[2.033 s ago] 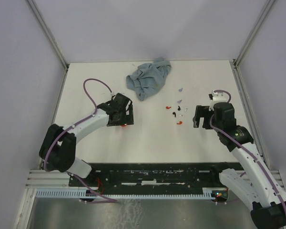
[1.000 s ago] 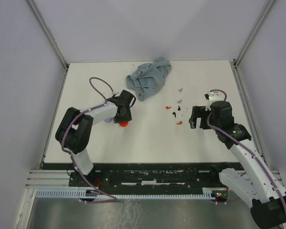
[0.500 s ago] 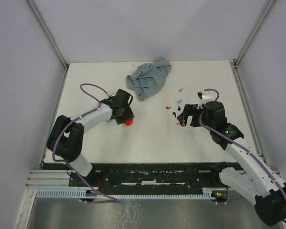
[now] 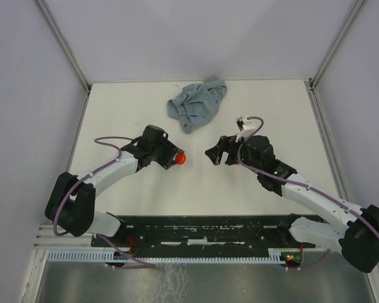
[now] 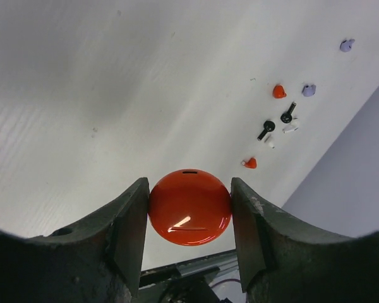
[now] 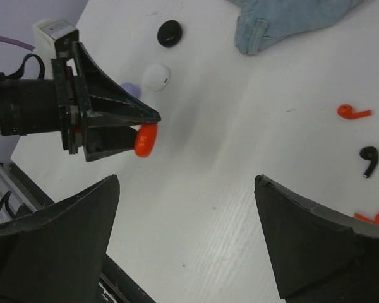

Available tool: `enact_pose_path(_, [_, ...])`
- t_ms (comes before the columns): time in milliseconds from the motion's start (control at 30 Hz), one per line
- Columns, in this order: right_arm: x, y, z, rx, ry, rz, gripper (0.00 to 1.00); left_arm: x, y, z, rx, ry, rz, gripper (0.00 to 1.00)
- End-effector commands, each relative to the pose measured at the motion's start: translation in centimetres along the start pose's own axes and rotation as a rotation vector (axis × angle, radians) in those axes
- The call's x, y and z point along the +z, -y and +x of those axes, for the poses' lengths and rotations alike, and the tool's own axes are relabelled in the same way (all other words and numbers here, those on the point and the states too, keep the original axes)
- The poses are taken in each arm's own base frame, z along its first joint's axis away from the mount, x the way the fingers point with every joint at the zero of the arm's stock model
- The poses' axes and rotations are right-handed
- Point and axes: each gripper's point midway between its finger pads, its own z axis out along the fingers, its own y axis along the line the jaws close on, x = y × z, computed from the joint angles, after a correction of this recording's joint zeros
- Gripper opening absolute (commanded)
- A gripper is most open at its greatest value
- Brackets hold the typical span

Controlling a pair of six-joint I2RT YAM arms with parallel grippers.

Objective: Insert the wireless bluetooth earbuds into the charging case
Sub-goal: Pick up the charging case at the center of the board.

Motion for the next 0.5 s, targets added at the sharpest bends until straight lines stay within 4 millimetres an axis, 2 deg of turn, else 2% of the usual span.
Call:
enact_pose_path(0, [1.5, -4.2, -2.2, 0.009, 0.132, -0.096, 0.96, -1.6, 3.6, 0.2, -0.22, -0.033, 0.151, 0.34])
enact_pose_path(267, [4.6, -7.7, -0.2, -0.044, 0.117, -0.14, 0.9, -3.3, 5.6, -0.3, -0.414, -0.044, 0.259, 0.35])
enact_pose_path(467, [6.2, -8.3, -0.2, -0.058, 0.168, -0.099, 0.86, -4.2, 6.3, -0.7, -0.479, -0.04, 0.302, 0.34])
